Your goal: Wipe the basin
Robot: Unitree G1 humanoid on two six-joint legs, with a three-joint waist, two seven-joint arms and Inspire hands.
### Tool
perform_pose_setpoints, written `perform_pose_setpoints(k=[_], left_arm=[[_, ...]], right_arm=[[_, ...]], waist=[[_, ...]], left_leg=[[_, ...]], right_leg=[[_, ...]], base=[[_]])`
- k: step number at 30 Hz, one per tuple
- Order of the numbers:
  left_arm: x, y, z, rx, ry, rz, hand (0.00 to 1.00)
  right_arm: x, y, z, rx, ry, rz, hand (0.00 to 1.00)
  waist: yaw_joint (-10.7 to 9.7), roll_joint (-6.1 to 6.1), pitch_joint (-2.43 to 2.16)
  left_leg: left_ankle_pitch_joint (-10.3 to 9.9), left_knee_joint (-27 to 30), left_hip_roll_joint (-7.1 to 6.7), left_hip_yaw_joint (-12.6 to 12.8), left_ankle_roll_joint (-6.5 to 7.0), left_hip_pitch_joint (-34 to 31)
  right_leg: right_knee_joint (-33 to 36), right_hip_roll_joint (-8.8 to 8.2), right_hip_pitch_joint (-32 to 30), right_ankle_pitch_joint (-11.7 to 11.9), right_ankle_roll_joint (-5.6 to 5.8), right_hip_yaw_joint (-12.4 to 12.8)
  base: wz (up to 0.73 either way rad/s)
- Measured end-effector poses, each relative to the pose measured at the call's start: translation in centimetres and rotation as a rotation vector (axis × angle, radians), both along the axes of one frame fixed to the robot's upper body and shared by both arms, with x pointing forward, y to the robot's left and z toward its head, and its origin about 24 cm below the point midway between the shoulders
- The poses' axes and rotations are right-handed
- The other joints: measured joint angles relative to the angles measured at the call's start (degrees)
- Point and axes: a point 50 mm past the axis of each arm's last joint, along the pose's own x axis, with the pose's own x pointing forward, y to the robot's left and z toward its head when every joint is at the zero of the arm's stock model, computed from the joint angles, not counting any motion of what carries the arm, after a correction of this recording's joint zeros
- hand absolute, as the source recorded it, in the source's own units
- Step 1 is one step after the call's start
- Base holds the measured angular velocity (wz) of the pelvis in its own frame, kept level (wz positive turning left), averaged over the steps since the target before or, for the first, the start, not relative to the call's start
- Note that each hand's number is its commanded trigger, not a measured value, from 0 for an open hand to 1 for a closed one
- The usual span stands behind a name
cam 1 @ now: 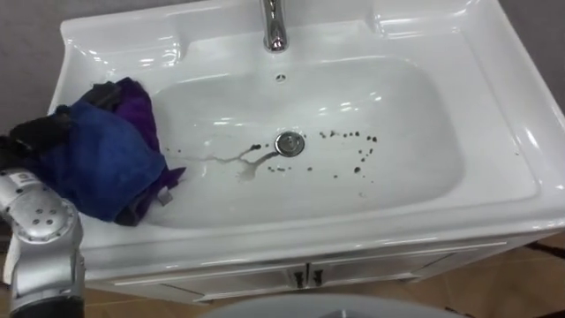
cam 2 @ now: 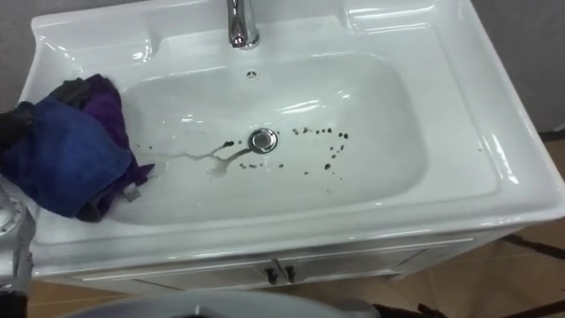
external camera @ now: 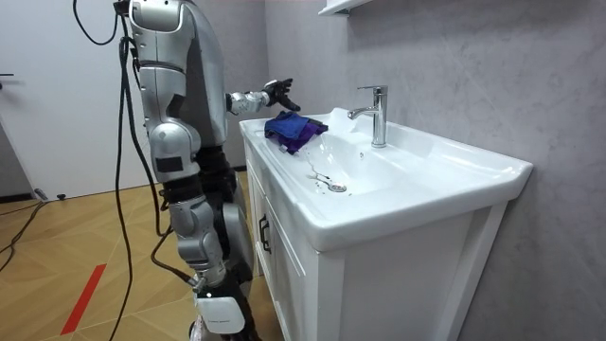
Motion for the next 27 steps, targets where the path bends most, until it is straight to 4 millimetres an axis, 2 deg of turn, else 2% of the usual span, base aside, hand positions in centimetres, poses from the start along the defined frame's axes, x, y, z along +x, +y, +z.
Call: perform_pose_setpoints(k=[5, 9, 15, 23, 27], left_arm=[[0.3, -1.1, -0.8, -0.022, 0.030, -0.064, 0.00], [0.3, -1.6, -1.9, -0.040, 0.079, -0.100, 0.00], [0.3, -2.2, -2.3, -0.048, 0.099, -0.135, 0.00], [0.3, -2.3, -2.5, -0.053, 0.107, -0.142, 0.00], [-0.1, -2.4, -3.8, -0.024, 0.192, -0.163, 0.00]], right_arm=[[0.1, 0.4, -0.1, 0.012, -0.004, -0.005, 0.00], [0.0, 0.6, -0.2, 0.028, -0.011, -0.042, 0.00], [0.1, 0.8, -0.3, 0.035, -0.013, -0.061, 0.00], [0.0, 0.9, -0.3, 0.045, -0.014, -0.068, 0.00], [0.0, 0.9, -0.3, 0.044, -0.012, -0.068, 0.00]], waist=[[-1.15, -0.51, -0.09], [-1.55, -0.48, -0.09], [-2.38, -0.41, -0.15], [-2.61, -0.34, -0.28], [-2.46, -0.42, -0.28]], left_leg=[[0.00, -0.17, 0.47, 0.84, 0.00, 0.20], [0.00, -0.18, 0.55, 1.85, 0.00, 0.36], [-0.01, -0.21, 0.69, 1.99, -0.01, 0.03], [-0.01, -0.28, 0.68, 2.14, -0.02, 0.09], [-0.01, -0.24, 0.70, 2.74, -0.02, 0.38]], right_leg=[[-0.01, 0.23, -0.28, 0.37, -0.05, 0.44], [-0.06, 0.51, -0.62, 0.77, -0.18, 1.13], [0.01, 0.88, -1.11, 1.07, -0.42, 1.66], [0.07, 0.93, -0.99, 1.27, -0.43, 1.89], [0.06, 0.94, -0.86, 1.27, -0.41, 2.26]], base=[[-0.09], [-0.11], [-0.02], [0.00], [-0.05]])
